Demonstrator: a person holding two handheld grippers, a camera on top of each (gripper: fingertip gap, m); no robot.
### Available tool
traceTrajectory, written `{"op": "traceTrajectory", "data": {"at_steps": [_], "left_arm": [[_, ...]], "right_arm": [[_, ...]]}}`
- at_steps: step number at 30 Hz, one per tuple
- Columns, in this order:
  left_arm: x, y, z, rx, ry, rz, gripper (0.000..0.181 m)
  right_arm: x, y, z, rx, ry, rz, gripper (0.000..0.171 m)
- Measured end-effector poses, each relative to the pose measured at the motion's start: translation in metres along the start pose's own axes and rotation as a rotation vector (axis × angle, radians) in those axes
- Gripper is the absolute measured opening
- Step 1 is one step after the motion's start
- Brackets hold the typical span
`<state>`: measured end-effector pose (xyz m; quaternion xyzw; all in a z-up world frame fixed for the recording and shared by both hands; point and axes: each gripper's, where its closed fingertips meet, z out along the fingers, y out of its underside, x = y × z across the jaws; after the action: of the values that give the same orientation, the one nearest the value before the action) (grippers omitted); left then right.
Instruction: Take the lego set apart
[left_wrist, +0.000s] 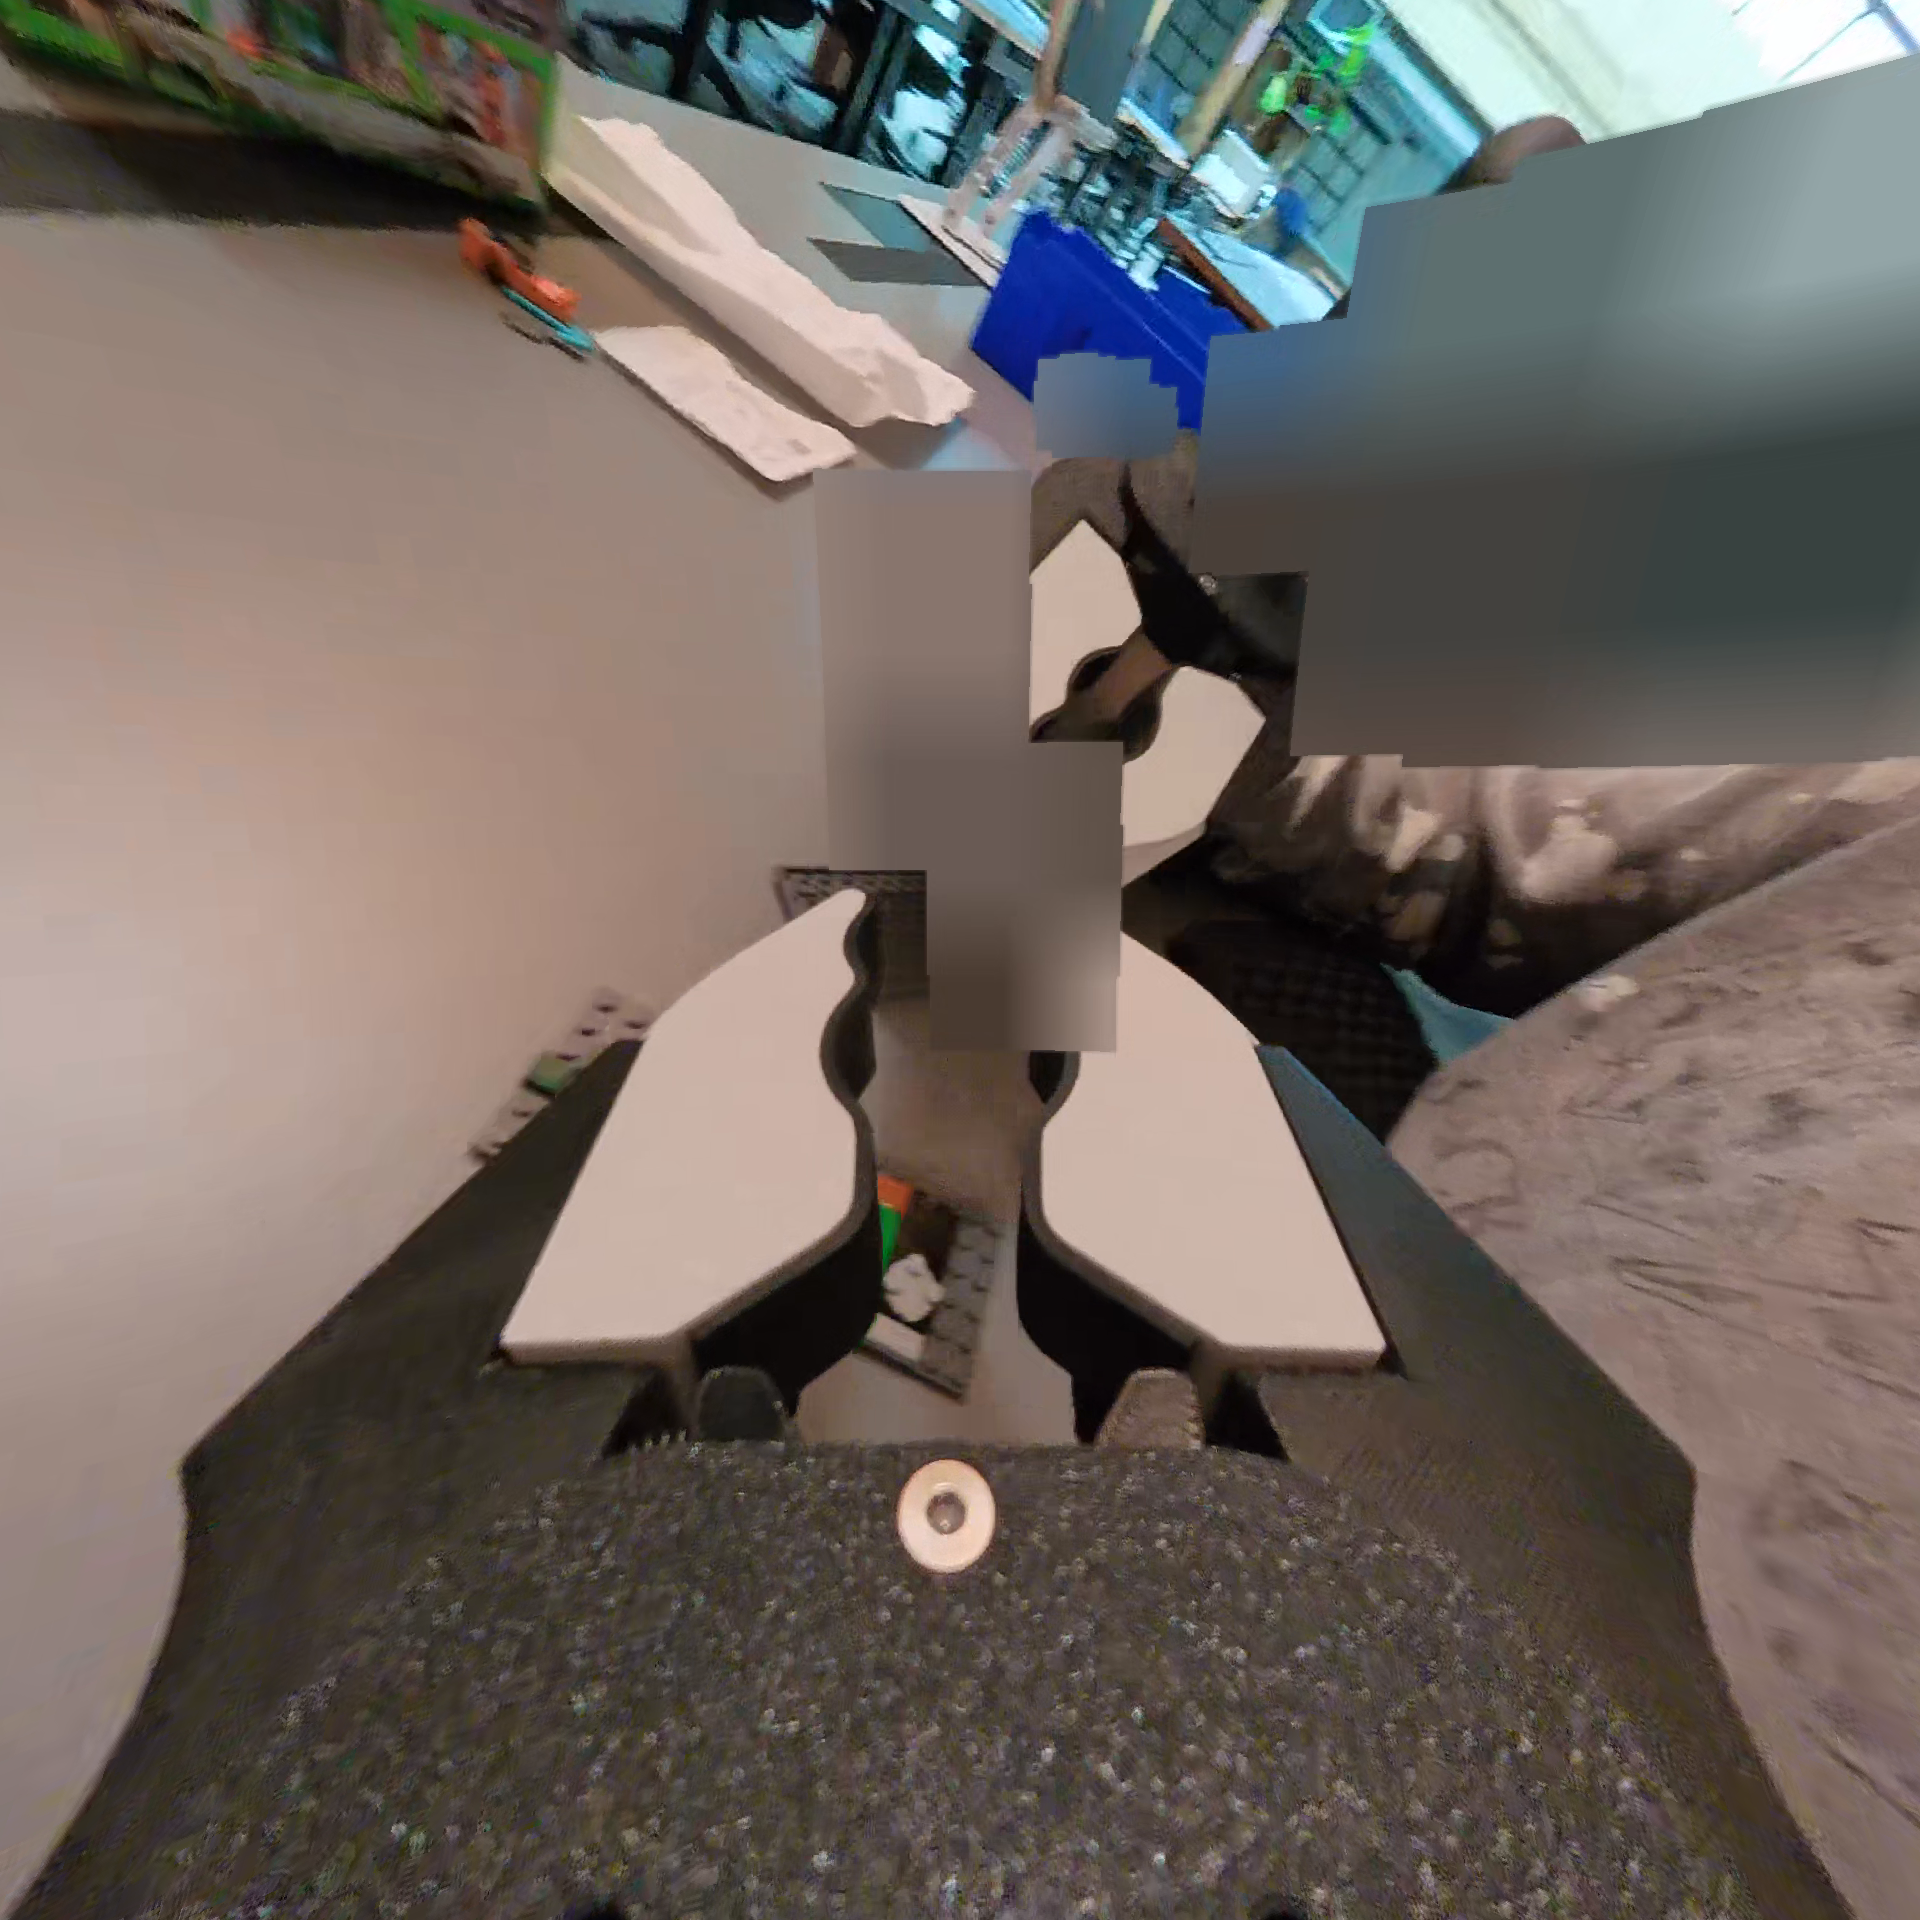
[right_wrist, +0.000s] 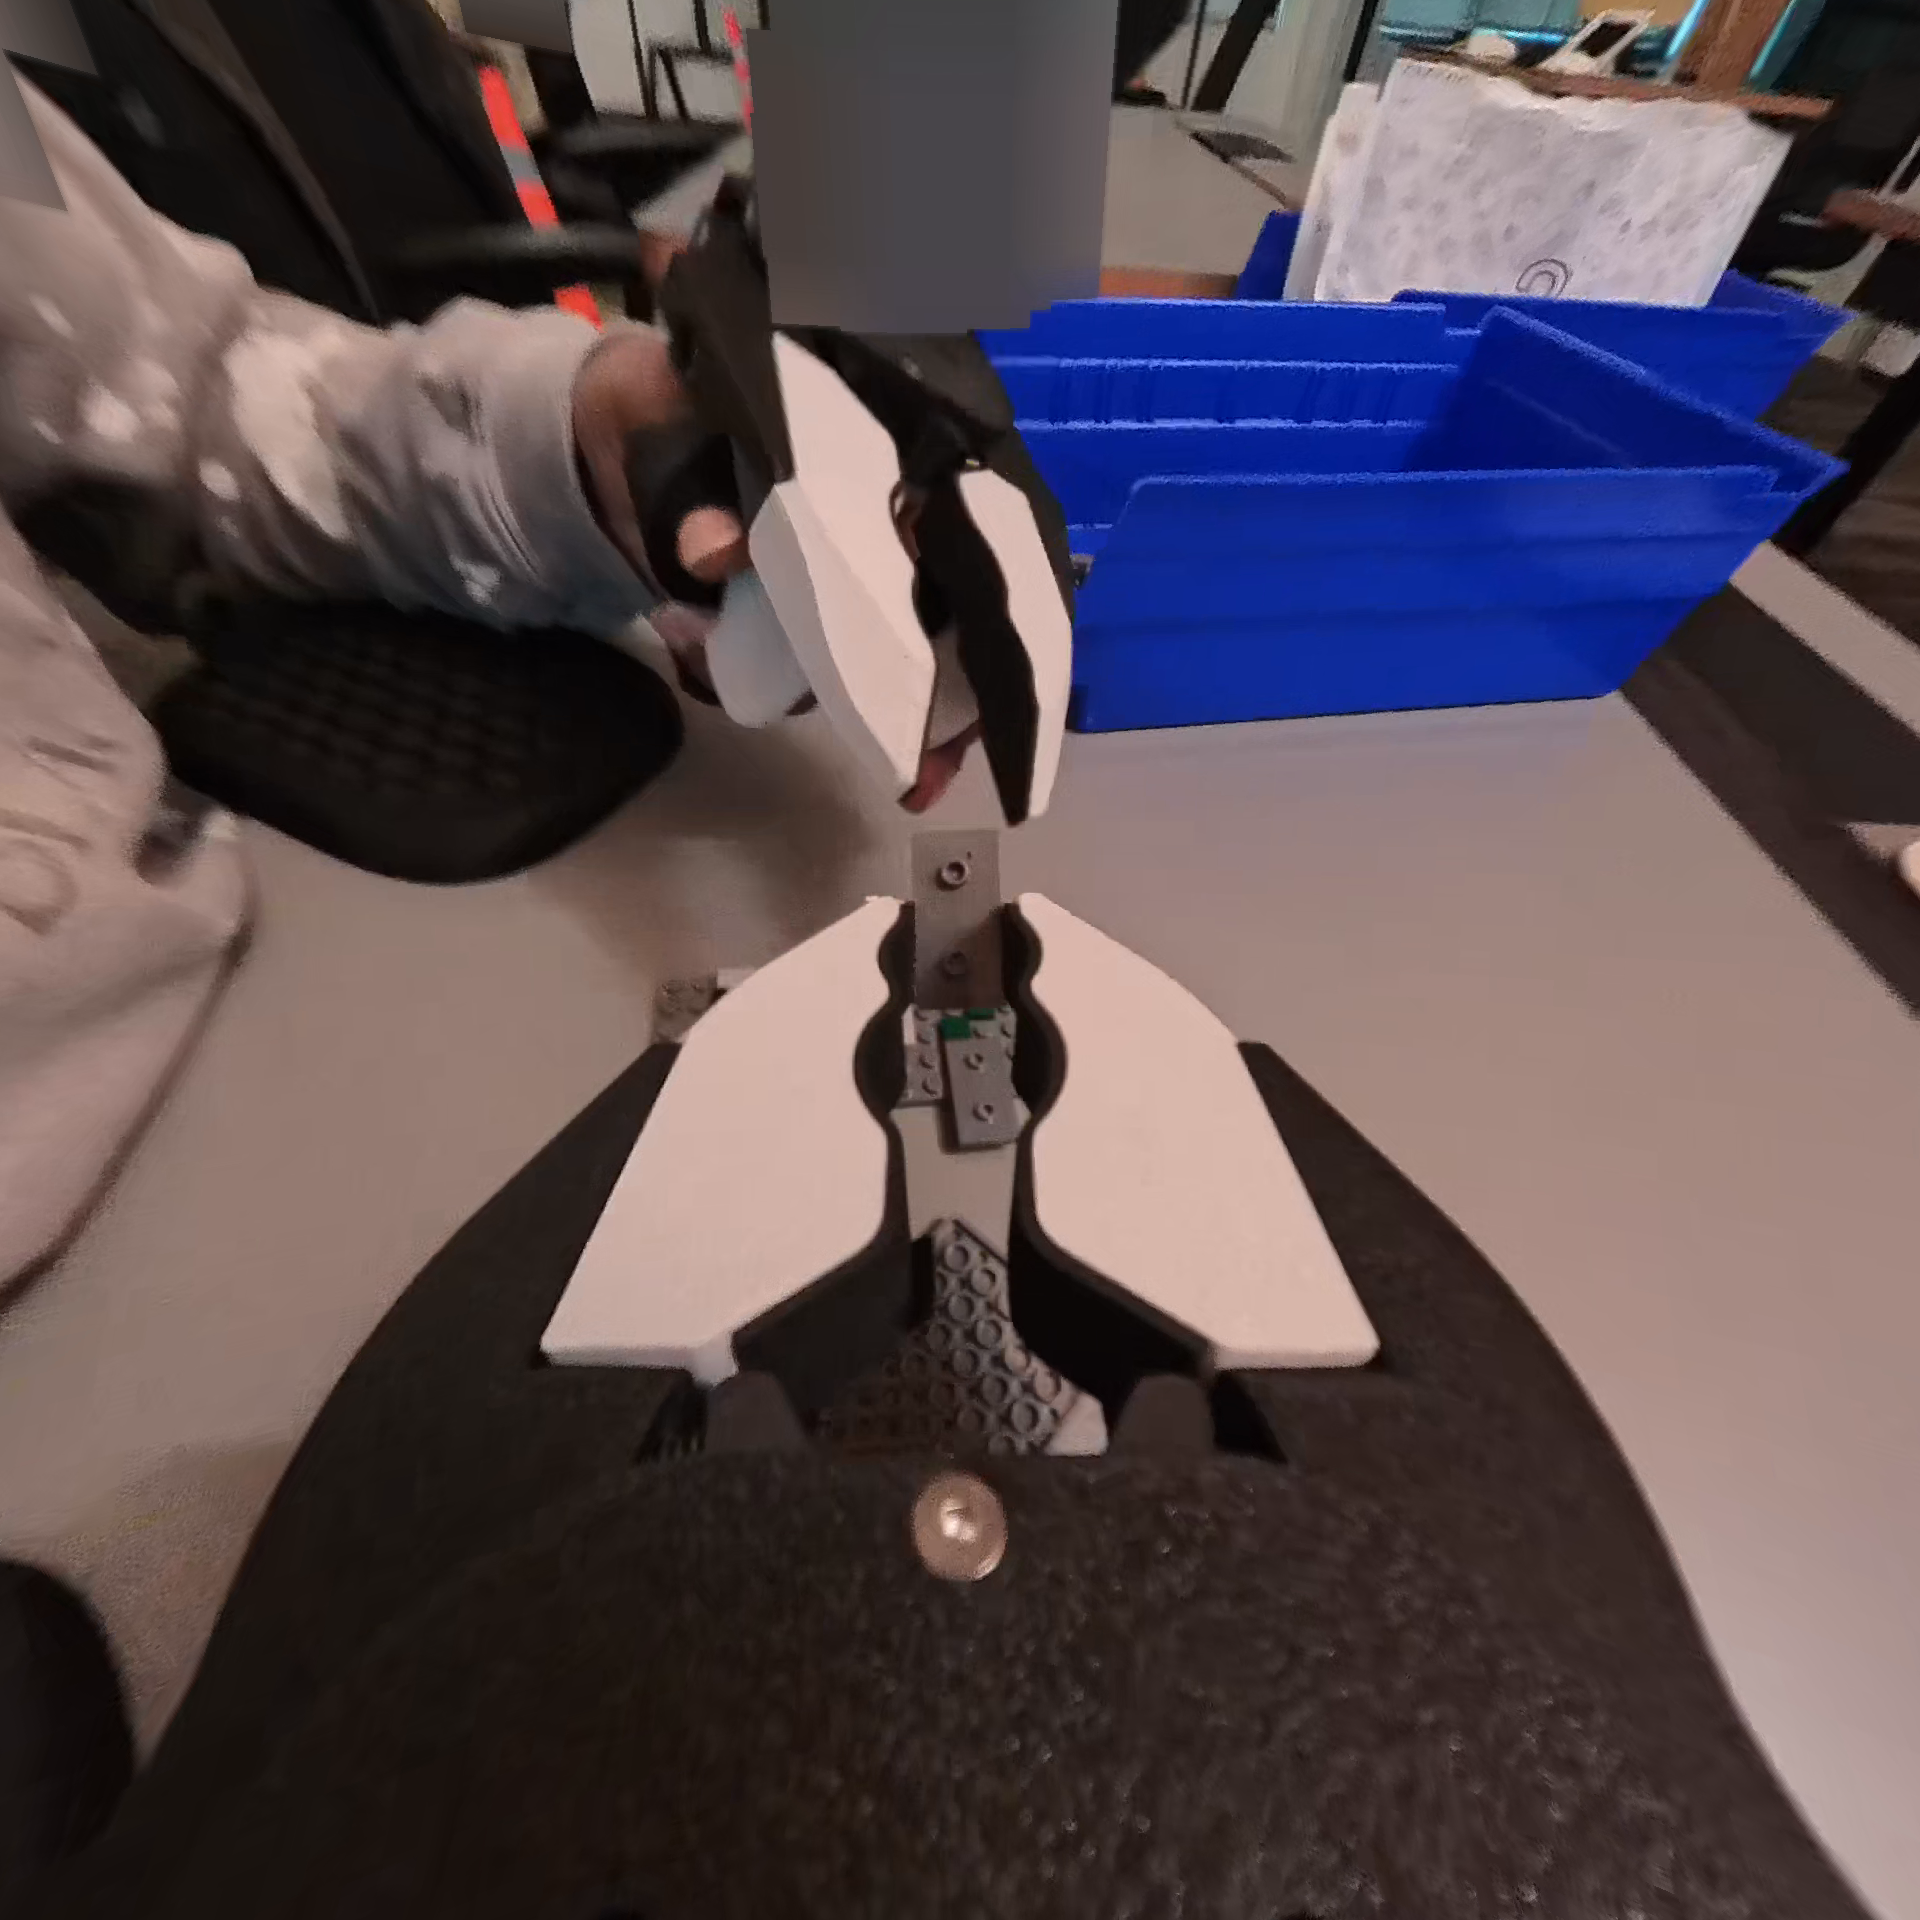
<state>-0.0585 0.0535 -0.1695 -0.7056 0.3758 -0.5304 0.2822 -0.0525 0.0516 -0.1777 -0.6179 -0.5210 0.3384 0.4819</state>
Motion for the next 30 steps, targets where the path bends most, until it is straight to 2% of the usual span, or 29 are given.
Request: {"op": "traceTrajectory", "data": {"at_steps": [2,4,8,11,16,20,23,24,27,30], "left_arm": [[0.007,0.006,0.005,-0.025,0.052,-0.036,0.025],[0.008,0.008,0.007,-0.032,0.069,-0.071,0.009],[0.007,-0.002,-0.001,-0.009,0.043,-0.033,0.005],[-0.002,-0.022,-0.024,0.054,-0.057,0.046,0.005],[-0.055,-0.057,-0.107,0.15,-0.519,0.215,0.005],[-0.104,-0.053,-0.173,0.123,-0.859,0.194,0.006],[-0.121,-0.045,-0.194,0.1,-0.982,0.177,0.039],[-0.121,-0.045,-0.197,0.092,-1.015,0.205,0.041],[-0.104,-0.054,-0.186,0.114,-0.981,0.311,0.036],[-0.067,-0.057,-0.144,0.138,-0.74,0.352,0.026]], "right_arm": [[-0.004,-0.001,0.005,-0.035,0.032,-0.089,0.015],[-0.006,-0.003,0.008,-0.059,0.074,-0.177,0.016],[-0.001,-0.013,0.008,-0.05,0.183,-0.28,0.016],[0.004,0.001,0.01,-0.13,0.155,-0.209,0.034],[0.009,0.058,0.019,-0.385,0.075,-0.126,0.033],[0.01,0.078,0.032,-0.485,0.035,-0.086,0.029],[0.009,0.081,0.036,-0.521,-0.003,-0.065,0.017],[0.009,0.081,0.036,-0.528,-0.009,-0.079,0.016],[0.013,0.079,0.037,-0.519,0.028,-0.127,0.016],[0.016,0.063,0.035,-0.42,0.084,-0.215,0.016]]}}
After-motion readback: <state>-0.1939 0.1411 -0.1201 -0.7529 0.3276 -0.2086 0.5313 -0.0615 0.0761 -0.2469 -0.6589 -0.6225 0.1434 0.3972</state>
